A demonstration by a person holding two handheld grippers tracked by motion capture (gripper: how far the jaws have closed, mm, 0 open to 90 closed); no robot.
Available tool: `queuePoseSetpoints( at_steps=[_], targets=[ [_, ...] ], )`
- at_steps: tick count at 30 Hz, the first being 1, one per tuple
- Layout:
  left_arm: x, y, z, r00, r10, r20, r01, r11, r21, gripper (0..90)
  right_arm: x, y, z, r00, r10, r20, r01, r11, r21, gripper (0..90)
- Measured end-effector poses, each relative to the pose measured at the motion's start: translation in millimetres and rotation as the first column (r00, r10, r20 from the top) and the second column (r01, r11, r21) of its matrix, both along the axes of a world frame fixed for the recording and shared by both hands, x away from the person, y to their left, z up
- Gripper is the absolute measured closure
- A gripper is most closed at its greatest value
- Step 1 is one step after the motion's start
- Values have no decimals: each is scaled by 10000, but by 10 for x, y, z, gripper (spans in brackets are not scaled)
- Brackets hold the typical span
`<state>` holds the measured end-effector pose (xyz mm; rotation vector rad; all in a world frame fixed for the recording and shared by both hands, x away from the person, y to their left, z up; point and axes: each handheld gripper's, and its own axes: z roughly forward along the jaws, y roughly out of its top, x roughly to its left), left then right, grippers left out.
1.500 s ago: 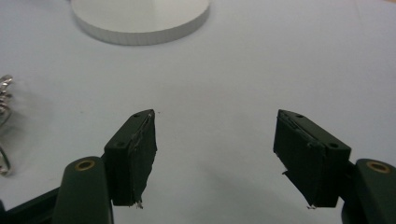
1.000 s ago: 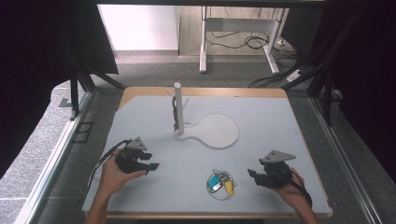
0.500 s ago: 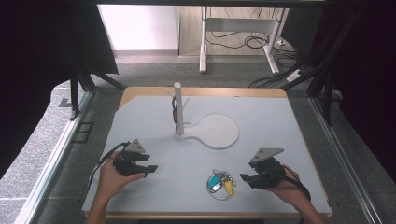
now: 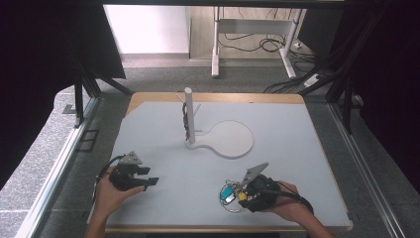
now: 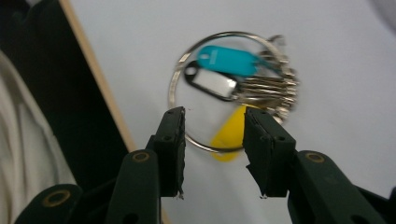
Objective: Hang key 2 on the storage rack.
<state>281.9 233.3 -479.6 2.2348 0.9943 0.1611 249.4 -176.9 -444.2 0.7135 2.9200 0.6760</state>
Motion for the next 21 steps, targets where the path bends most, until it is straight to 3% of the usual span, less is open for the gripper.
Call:
queuePoseSetpoints(
  at_steps=[4, 7, 12, 21],
  targets=[
    [-6, 1, -9, 10000, -38, 1, 38, 10000, -7, 439, -34, 192, -86, 9975, 627, -323, -640, 9972, -399, 597],
    [-9, -7, -11, 10000, -47, -13, 47, 10000, -32, 438, -22, 264, -127, 9963, 738, -430, -761, 9956, -542, 597],
    [-12, -16, -18, 9999, -113, -47, 113, 9999, 28, 436, 51, 369, -208, 9952, 652, -735, -704, 9950, -711, 599],
    [-14, -38, -36, 9997, -220, -90, 220, 9997, 63, 435, 188, 468, -194, 9964, 303, -794, -355, 9972, -651, 599]
  ],
)
